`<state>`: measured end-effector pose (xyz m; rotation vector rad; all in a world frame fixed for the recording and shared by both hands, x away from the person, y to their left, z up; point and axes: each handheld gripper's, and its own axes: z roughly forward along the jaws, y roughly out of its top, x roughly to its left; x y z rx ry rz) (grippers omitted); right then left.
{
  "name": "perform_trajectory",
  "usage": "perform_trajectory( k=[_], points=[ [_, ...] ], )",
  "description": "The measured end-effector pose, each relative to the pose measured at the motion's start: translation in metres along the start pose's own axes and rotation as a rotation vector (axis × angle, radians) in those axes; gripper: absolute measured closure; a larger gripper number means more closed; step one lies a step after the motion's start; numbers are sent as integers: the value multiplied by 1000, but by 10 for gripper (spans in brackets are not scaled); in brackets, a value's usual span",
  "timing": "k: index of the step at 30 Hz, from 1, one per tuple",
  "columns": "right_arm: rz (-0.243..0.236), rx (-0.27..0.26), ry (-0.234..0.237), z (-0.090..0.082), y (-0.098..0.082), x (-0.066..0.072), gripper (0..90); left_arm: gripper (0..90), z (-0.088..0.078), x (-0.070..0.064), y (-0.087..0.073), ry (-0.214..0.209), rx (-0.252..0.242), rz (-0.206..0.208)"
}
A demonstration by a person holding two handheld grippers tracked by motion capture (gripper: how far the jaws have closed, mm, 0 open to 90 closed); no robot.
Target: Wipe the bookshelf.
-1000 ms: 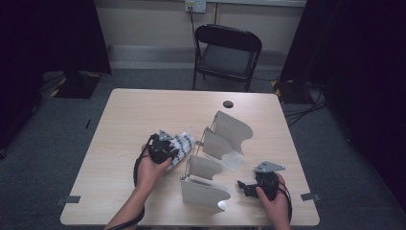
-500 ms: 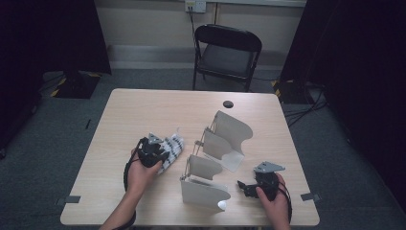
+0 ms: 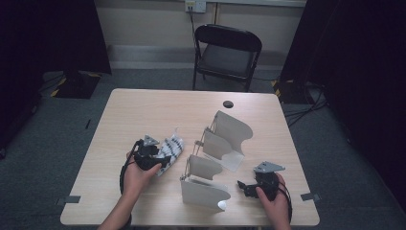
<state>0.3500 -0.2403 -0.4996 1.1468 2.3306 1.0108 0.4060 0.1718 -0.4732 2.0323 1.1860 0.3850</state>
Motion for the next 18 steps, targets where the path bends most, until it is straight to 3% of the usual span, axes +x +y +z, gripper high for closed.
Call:
perform_trajectory(
  k=[3, 18],
  points=[
    [0, 0, -1, 0, 0, 0, 117, 316, 0, -1, -1, -17, 10, 1],
    [1, 1, 0, 0, 0, 0, 117, 287, -12, 3, -5, -18, 6, -5]
  ],
)
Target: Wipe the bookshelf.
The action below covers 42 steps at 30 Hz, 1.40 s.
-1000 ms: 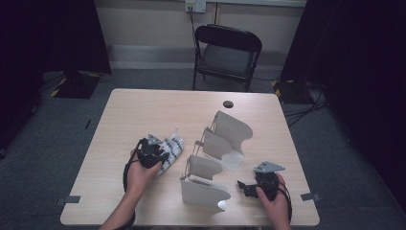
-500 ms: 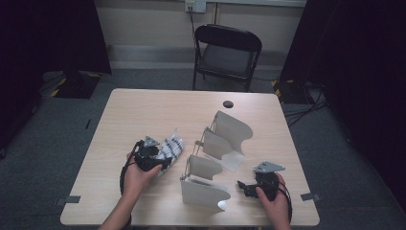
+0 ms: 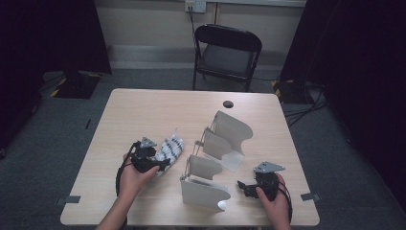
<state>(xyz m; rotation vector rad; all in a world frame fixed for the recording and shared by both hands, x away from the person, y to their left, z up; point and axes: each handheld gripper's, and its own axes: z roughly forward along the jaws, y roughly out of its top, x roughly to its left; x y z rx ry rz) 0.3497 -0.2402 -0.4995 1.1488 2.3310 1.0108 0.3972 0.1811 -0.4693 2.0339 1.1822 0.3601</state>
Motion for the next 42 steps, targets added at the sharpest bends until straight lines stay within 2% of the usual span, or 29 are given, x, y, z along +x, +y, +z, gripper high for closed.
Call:
perform_trajectory(
  k=[6, 23, 28, 32, 33, 42],
  points=[
    [0, 0, 0, 0, 0, 0, 117, 282, -7, 2, -2, -5, -6, -5],
    [0, 0, 0, 0, 0, 0, 117, 261, -24, 7, -13, -54, -7, -7],
    [-1, 0, 0, 0, 0, 0, 117, 261, -33, 10, -14, -53, -15, -13],
    [0, 0, -1, 0, 0, 0, 117, 260, -39, 13, -16, -53, -2, -4],
    [0, 0, -1, 0, 0, 0, 117, 260, -39, 13, -17, -51, -9, -13],
    [1, 1, 0, 0, 0, 0, 117, 257, -43, 17, -29, -39, 1, -8]
  ],
)
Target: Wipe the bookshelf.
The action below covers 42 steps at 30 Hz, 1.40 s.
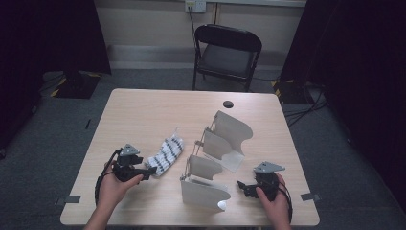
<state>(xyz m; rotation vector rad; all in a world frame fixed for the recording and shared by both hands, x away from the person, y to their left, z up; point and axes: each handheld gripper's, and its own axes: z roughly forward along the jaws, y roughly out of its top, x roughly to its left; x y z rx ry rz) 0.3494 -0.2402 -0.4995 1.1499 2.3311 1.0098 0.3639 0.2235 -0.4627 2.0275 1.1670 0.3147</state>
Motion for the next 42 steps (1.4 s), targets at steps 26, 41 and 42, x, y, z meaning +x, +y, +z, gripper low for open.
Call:
perform_trajectory(
  k=[26, 41, 42],
  points=[
    [0, -1, -1, 0, 0, 0, 117, 239, -16, 16, -33, 19, 27, 3],
    [1, 0, -1, 0, 0, 0, 118, 232, -27, 28, -47, 7, 21, -3],
    [1, 0, -1, 0, 0, 0, 117, 232, -28, 29, -48, 14, 23, -7]
  ],
)
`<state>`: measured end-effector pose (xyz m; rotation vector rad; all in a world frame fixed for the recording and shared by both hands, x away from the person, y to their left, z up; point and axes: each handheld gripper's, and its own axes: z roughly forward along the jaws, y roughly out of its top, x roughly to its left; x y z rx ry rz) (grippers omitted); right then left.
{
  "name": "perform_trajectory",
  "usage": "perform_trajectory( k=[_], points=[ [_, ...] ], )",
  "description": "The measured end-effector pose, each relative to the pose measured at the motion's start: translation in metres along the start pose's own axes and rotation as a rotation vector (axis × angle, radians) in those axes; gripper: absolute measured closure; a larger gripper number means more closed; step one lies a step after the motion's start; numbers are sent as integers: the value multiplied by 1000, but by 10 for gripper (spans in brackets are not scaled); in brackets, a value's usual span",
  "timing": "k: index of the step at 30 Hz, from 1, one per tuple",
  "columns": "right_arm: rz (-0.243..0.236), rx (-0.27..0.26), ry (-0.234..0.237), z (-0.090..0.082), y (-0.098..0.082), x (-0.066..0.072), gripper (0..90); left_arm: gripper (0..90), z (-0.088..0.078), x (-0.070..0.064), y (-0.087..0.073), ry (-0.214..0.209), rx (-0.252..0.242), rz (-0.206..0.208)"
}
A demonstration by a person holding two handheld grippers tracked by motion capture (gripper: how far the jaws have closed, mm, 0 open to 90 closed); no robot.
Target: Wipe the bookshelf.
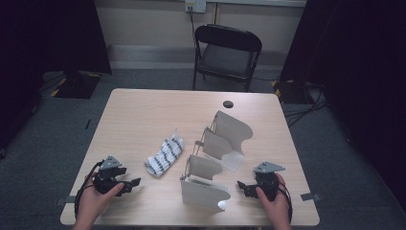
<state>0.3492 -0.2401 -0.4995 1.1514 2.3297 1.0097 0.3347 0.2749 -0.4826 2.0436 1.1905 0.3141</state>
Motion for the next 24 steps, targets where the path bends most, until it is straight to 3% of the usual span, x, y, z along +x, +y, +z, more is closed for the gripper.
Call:
perform_trajectory(
  k=[3, 8, 13, 24],
  points=[
    [-1, 0, 0, 0, 0, 0, 117, 232, -2, 2, -3, 4, -5, -13],
    [0, 0, 0, 0, 0, 0, 117, 232, -2, 4, -5, 18, 0, 5],
    [0, 0, 0, 0, 0, 0, 117, 232, 1, 6, -7, 5, 9, 27],
    [0, 0, -1, 0, 0, 0, 118, 232, 2, 5, -10, 12, 3, 38]
  ],
)
